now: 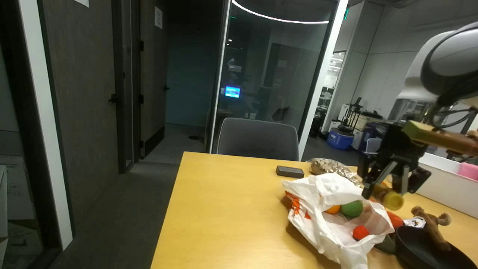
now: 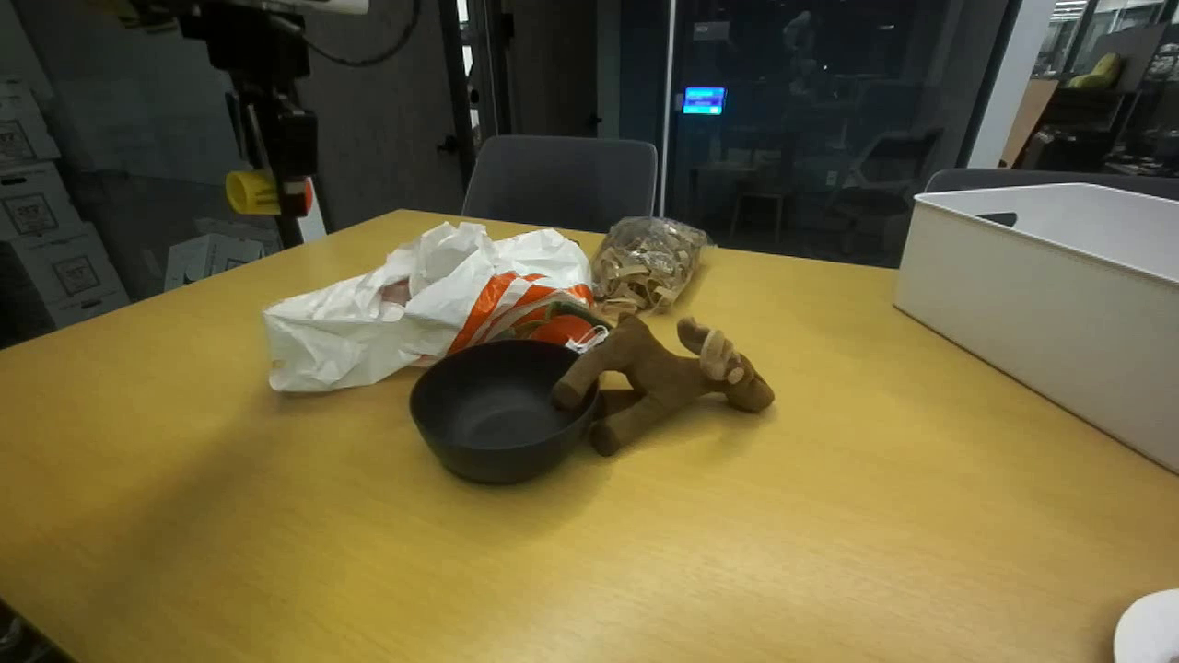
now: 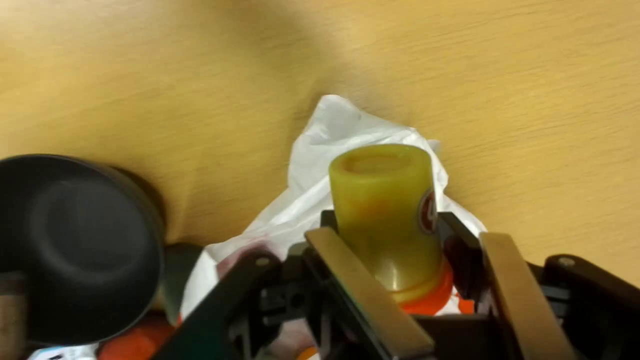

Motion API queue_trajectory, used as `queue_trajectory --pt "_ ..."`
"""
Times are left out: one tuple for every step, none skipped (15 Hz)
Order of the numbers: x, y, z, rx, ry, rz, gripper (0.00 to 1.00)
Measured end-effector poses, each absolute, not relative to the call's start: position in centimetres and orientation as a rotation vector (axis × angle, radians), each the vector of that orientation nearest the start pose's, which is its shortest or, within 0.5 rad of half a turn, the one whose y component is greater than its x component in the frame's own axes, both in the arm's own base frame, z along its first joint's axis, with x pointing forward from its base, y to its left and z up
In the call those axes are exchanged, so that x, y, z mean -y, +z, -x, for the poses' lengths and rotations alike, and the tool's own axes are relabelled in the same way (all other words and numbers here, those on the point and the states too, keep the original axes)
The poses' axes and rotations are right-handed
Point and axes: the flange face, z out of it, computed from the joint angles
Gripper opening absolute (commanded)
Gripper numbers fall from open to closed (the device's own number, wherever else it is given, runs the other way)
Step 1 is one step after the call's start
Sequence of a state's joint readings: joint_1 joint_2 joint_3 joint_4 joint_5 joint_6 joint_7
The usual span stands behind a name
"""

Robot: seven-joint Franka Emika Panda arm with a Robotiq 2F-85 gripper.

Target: Transfer the small bottles and plastic fruits from the plastic to the bowl

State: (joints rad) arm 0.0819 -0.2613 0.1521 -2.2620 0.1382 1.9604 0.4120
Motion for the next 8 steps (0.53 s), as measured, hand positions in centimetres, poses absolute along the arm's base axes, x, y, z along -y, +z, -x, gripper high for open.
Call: queue_trajectory --pt "-10.8 47.8 -44.3 -0.426 0.093 3.065 0.27" --pt "-9.6 49.0 -43.6 -0.502 0.079 3.081 0.27" --pt "-8.4 49.7 -43.1 -0.58 0.064 3.097 0.27" --pt "-7.1 50.0 -42.8 -0.66 0.052 3.111 0.27" --pt "-5.9 49.9 -42.5 -0.739 0.042 3.124 0.27" --pt "-4.7 49.3 -42.3 -0.818 0.039 3.139 0.27" --pt "-3.7 48.5 -42.2 -0.898 0.044 3.15 0.27" --pt "-2.7 47.5 -42.0 -0.982 0.049 3.156 0.27"
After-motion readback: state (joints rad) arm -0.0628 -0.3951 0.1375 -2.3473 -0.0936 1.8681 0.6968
